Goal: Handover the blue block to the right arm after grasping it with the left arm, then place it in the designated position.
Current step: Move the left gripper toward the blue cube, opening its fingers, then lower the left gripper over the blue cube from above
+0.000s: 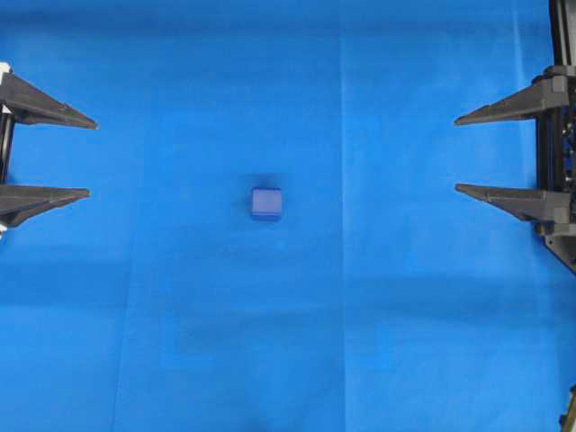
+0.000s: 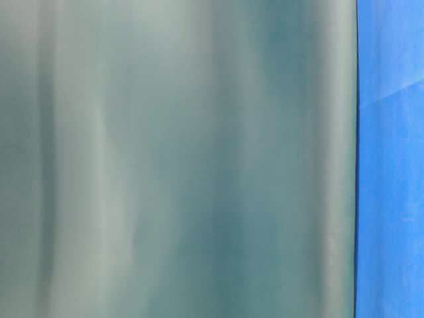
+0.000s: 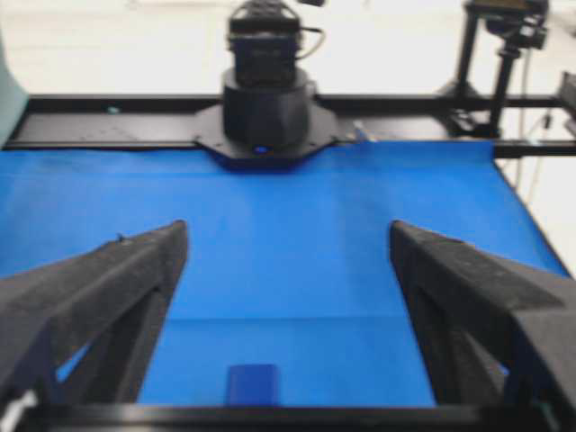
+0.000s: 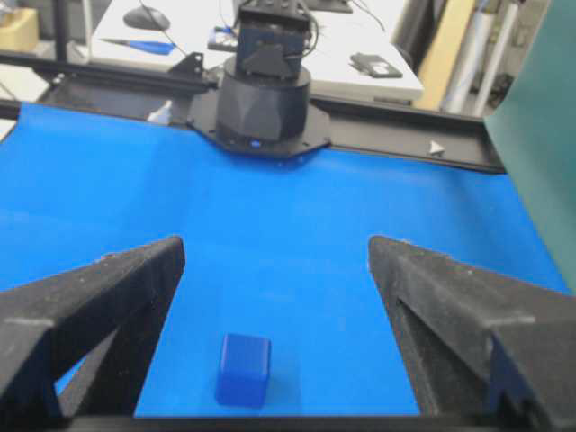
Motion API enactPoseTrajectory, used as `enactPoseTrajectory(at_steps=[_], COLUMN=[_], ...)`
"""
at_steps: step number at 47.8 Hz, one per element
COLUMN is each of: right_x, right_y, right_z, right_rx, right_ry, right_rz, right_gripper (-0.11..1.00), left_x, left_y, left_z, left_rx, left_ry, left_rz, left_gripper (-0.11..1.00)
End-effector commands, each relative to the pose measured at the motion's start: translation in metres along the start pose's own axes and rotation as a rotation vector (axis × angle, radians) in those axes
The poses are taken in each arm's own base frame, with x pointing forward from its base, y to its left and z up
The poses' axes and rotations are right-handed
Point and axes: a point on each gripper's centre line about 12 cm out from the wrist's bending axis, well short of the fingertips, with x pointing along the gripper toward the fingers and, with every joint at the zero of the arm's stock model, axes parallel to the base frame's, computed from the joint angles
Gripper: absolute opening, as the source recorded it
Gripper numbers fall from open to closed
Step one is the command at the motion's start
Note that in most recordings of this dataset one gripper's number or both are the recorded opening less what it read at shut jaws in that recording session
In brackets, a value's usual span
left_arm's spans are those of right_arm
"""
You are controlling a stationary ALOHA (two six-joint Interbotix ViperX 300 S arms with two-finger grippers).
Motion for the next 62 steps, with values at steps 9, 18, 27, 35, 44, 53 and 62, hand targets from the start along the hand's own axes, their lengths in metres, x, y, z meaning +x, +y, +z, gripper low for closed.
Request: enactPoseTrajectory(at_steps=[9,18,27,35,44,53,62], right_x=[0.003,0.004,0.004,0.004,0.005,0.005,0.005], right_y=[0.0,0.0,0.0,-0.001,-0.001,-0.001,-0.001], right_z=[0.012,0.011,0.011,0.01,0.01,0.01,0.009], right_rx=[0.004,0.003,0.003,0.003,0.003,0.003,0.001], right_ry=[-0.031,-0.028,-0.031,-0.026,-0.025,-0.023,-0.026], right_rz=[-0.003,-0.003,-0.003,-0.003,-0.003,-0.003,-0.003], right_gripper=[0.98,0.98,0.98,0.98,0.98,0.98,0.98], left_x=[0.006,0.021,0.045,0.072,0.104,0.134,0.155], left_y=[0.001,0.006,0.01,0.014,0.02,0.025,0.031], left_z=[0.005,0.001,-0.002,-0.004,-0.008,-0.01,-0.007], left_rx=[0.003,0.008,0.013,0.018,0.018,0.019,0.027], left_ry=[-0.026,-0.021,0.023,0.048,0.071,0.093,0.096], left_rz=[0.002,0.025,0.04,0.049,0.064,0.074,0.085], left_gripper=[0.93,0.93,0.93,0.93,0.93,0.93,0.93])
